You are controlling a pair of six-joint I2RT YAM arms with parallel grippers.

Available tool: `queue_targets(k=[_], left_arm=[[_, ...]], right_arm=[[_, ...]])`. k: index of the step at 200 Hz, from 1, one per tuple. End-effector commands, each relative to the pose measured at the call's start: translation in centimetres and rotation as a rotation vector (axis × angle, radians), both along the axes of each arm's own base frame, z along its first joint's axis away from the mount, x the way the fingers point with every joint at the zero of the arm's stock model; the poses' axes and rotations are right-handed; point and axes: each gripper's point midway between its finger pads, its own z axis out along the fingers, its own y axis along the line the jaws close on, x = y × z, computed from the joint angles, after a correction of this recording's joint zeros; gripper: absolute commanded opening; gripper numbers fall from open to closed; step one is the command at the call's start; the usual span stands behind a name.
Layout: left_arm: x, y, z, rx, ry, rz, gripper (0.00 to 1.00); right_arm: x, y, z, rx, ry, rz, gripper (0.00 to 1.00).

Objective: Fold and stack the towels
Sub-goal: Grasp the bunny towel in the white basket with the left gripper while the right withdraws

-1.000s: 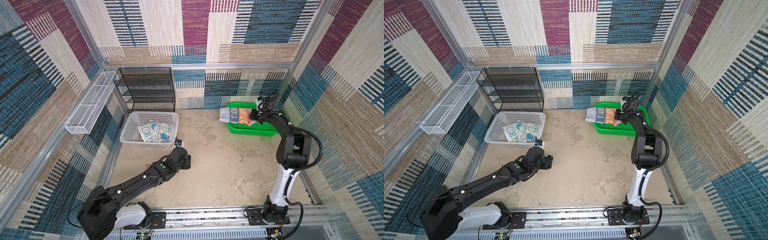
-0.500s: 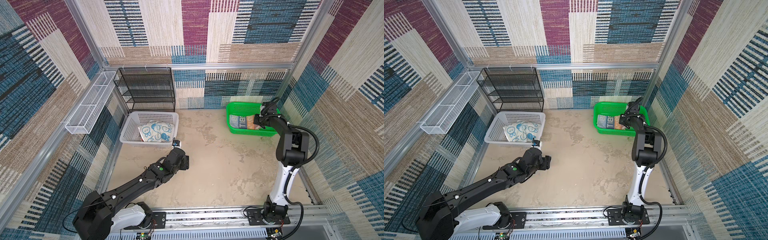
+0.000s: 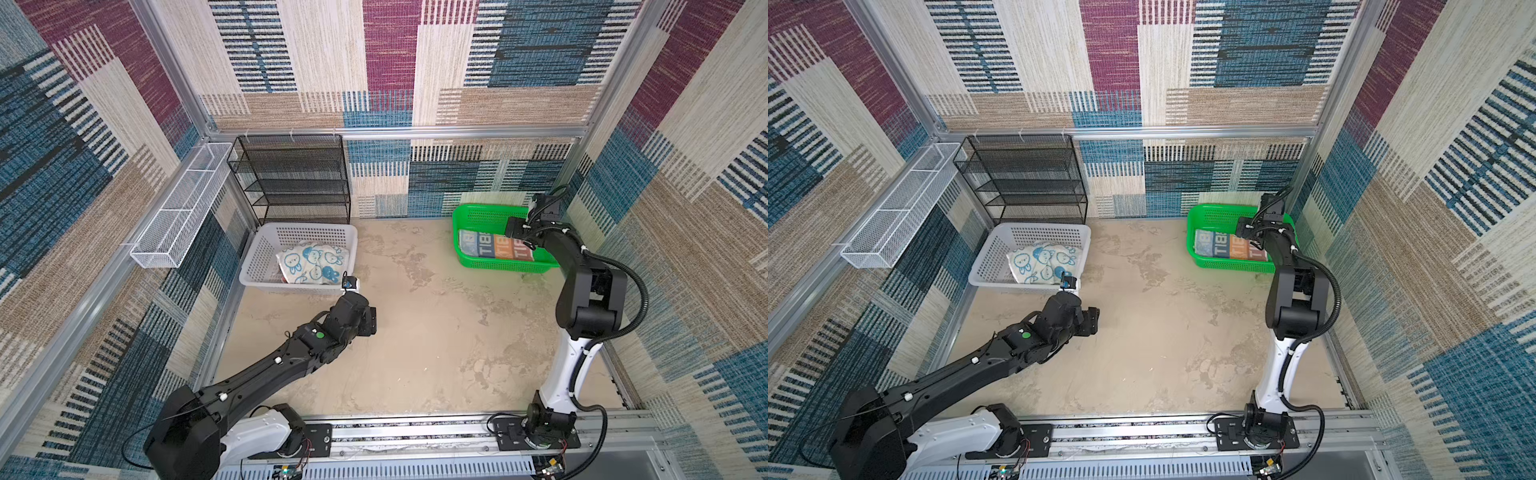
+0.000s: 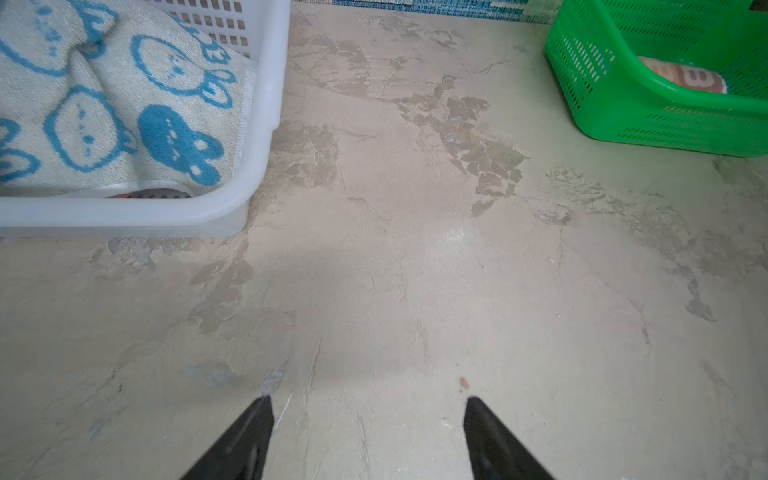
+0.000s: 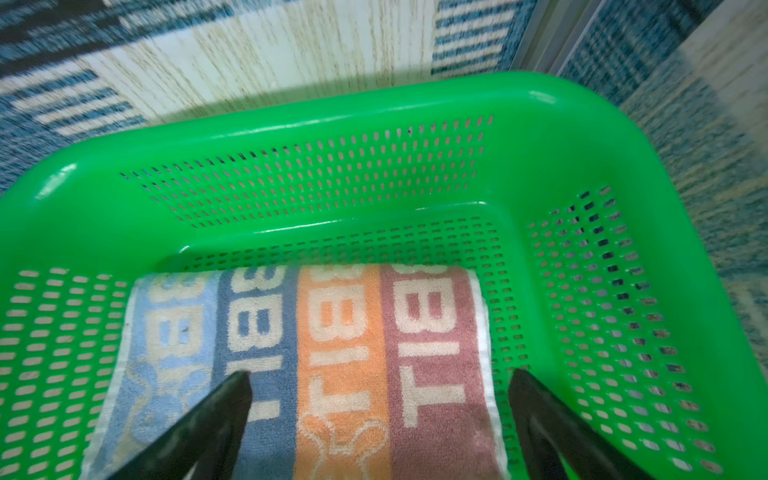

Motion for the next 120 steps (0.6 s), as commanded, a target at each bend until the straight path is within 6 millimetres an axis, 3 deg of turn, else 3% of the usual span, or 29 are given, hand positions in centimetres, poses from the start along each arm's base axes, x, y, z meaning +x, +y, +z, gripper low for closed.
queue_targets(k=[1, 38, 93, 120], left_arm=[[0.5, 1.2, 0.7, 0.035, -0.001, 0.037, 0.78], [1.4, 2.6, 2.0, 0.039, -0.003, 0.083, 0.78], [2.4, 4.4, 3.7, 0.04, -0.015, 0.136, 0.79], [2.7, 5.3, 4.2, 0.048, -0.019, 0.159, 0.8]], right_arm=[[0.0, 2.0, 2.0, 0.031, -0.085, 0.06, 1.0], [-2.2, 6.1, 3.1, 0.042, -0.128, 0.141, 1.0], [-6.2, 14.0, 3.8, 0.079, -0.171, 0.288, 1.0], [-8.5, 16.7, 4.0, 0.116, -0.189, 0.328, 1.0]])
